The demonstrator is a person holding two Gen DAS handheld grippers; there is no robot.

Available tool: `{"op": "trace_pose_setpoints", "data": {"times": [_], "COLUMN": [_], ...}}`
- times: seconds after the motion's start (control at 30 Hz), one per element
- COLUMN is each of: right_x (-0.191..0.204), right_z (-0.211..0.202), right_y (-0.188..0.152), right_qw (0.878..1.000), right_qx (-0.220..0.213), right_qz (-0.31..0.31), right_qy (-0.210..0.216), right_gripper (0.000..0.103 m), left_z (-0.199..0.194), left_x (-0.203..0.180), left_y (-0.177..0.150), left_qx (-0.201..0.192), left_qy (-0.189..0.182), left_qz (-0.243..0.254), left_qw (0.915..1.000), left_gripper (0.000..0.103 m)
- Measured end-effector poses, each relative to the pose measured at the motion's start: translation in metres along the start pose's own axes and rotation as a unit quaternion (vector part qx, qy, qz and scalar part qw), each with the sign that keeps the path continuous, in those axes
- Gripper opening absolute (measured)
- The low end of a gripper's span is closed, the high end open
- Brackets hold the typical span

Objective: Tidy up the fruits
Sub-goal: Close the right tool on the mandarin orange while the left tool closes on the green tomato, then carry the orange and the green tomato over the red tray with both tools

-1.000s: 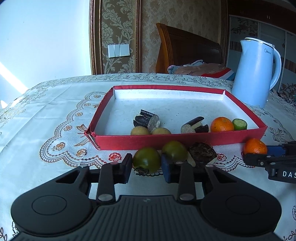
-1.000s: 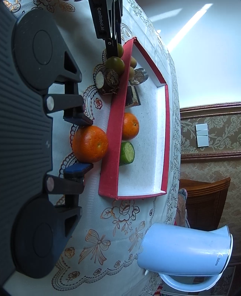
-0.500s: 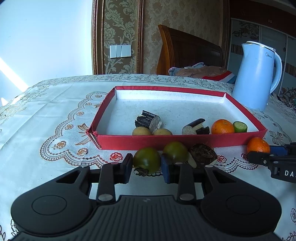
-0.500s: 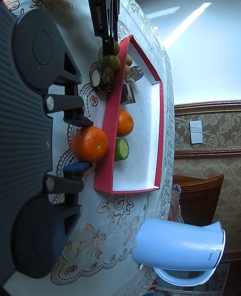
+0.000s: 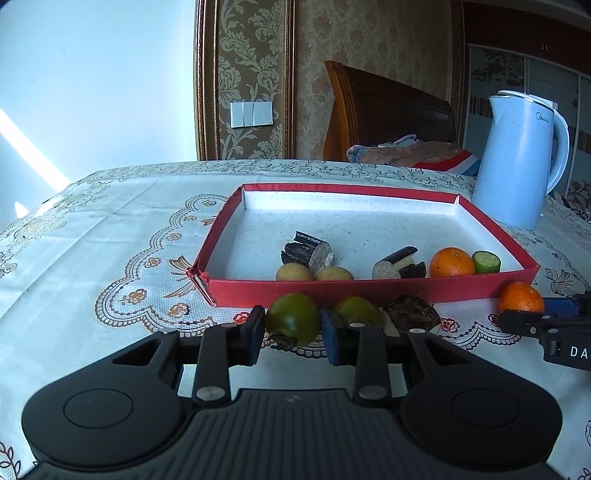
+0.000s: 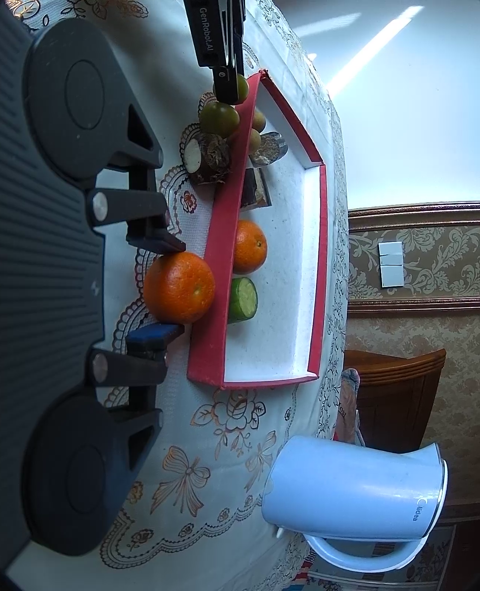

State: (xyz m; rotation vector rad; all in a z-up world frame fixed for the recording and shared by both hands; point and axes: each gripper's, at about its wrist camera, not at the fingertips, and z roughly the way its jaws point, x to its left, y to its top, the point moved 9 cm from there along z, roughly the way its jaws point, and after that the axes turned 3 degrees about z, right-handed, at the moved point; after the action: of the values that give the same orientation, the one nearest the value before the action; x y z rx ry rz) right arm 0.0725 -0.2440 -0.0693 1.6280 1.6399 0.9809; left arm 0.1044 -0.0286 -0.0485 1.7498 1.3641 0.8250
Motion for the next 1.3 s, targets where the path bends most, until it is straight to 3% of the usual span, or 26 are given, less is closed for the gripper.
{"op": "trace_pose_setpoints", "data": {"times": [0.7,1.3], "right_x": [0.003,0.049], "right_z": [0.003,-0.007], "right_y": [-0.001,-0.003], "right_qw": [1.000,0.999], "right_qx": [0.008,-0.005], "right_qz": [-0.015,-0.015], "right_qy": [-0.020,0.034], "right_gripper": [0.037,0.038], "left_z": [-0.004,-0.019], "left_x": [0.010,0.008], "left_y": [0.001,0.006], "left_qx": [-0.011,-0.038], "left_qy": [0.038,0.078], "left_qz": [-0.009,0.001], "left_qw": [0.9992,0.9963], "left_gripper": [0.032,0.032]}}
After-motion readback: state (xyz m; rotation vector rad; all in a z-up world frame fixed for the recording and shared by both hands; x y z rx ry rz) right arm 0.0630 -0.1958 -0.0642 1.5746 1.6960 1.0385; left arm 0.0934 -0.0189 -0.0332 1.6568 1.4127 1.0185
